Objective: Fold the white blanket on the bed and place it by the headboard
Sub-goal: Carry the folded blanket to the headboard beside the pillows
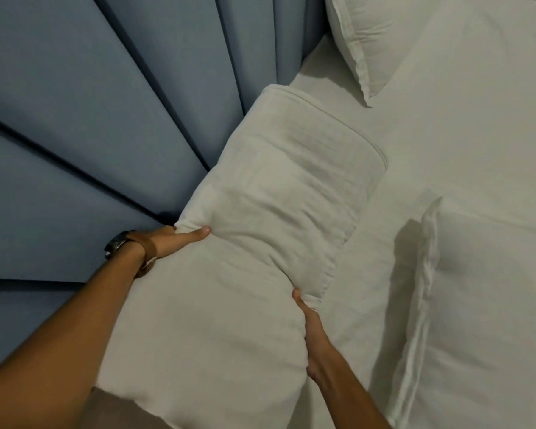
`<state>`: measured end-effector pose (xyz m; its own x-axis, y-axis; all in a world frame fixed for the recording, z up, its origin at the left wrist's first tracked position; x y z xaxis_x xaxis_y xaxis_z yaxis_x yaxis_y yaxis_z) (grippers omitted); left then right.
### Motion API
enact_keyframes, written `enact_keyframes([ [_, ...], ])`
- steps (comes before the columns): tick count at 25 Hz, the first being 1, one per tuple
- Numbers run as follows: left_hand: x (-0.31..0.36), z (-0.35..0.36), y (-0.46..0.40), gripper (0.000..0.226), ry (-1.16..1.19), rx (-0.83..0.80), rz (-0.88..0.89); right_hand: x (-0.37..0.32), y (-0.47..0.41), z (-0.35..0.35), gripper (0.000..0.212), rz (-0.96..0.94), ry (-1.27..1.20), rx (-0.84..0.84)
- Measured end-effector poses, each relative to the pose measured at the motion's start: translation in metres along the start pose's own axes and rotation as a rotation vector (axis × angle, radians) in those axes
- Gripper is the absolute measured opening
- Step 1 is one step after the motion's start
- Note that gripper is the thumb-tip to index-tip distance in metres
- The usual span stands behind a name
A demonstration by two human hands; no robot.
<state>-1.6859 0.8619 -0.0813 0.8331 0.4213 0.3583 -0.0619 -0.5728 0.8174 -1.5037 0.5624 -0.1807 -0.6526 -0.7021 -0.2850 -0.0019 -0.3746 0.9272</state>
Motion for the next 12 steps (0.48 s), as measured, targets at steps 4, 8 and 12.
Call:
enact_keyframes([
  [4, -0.016, 0.016, -0.017, 0.129, -0.066, 0.333, 0.139, 0.003, 0.001, -0.014, 0.116, -0.094, 0.154, 0.255],
  [8, -0.009, 0.054, 0.005, 0.082, -0.294, 0.633, 0.425, 0.003, 0.02, -0.009, 0.106, -0.139, 0.28, 0.289],
  [12, 0.004, 0.164, 0.039, 0.083, -0.452, 0.451, 0.643, -0.014, 0.048, -0.037, 0.073, -0.263, 0.516, 0.418],
])
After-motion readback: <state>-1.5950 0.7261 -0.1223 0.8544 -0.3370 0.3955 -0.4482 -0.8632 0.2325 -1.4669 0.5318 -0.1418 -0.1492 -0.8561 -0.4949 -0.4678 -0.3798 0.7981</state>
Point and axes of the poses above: each hand's wrist, its own y-axis away from the middle knuckle, its own z-axis out of the palm, x = y × z, the point moved 7 cm from there along -y, towards the middle knuckle, and after that the axes turned 13 degrees about y, right-handed, at the moved point
